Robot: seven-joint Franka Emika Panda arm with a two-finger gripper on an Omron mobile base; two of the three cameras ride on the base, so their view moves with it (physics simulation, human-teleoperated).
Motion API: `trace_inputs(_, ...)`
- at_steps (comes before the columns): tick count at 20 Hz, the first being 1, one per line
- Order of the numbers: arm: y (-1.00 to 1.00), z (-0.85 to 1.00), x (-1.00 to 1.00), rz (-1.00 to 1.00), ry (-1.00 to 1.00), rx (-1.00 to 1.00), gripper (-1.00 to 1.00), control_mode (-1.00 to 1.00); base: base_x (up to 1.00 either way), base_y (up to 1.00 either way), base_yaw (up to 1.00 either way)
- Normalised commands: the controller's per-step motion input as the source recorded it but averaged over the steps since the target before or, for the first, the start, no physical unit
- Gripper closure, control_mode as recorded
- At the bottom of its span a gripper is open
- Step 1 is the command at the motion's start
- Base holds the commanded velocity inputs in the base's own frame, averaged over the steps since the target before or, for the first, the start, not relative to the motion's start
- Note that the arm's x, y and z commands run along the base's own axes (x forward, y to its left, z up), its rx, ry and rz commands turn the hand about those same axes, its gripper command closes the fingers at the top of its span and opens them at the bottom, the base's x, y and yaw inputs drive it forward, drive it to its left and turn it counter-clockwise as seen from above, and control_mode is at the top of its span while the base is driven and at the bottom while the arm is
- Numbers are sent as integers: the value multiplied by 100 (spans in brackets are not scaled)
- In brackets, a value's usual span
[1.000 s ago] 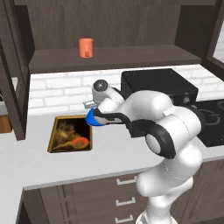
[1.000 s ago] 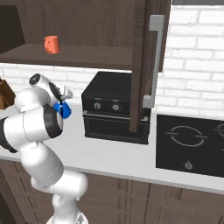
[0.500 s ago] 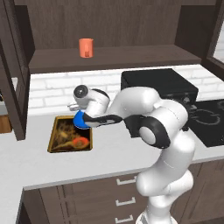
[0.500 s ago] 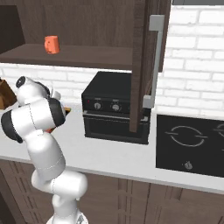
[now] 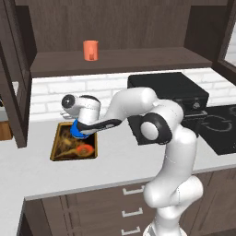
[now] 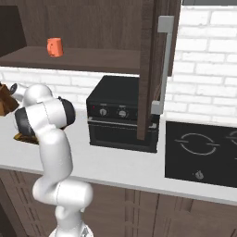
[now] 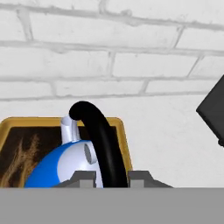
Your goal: Pick the kettle from the counter and place it on the tray. Then pick the mug from the cabinet and place it on the tray. Then close the cabinet doors.
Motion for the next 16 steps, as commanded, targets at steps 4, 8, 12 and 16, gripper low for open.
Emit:
trace_inputs(4,24,-24,18,-10,0,0,100,-100,0,0,0)
trace_inputs(8,19,-23,18,-9,-1,0,100,-100,0,0,0)
trace_inputs(12,6,-24,14,-7,-1,0,-100,-100,0,0,0)
trace_inputs(16,-1,-24,1,-1,0,2,-100,-100,0,0,0)
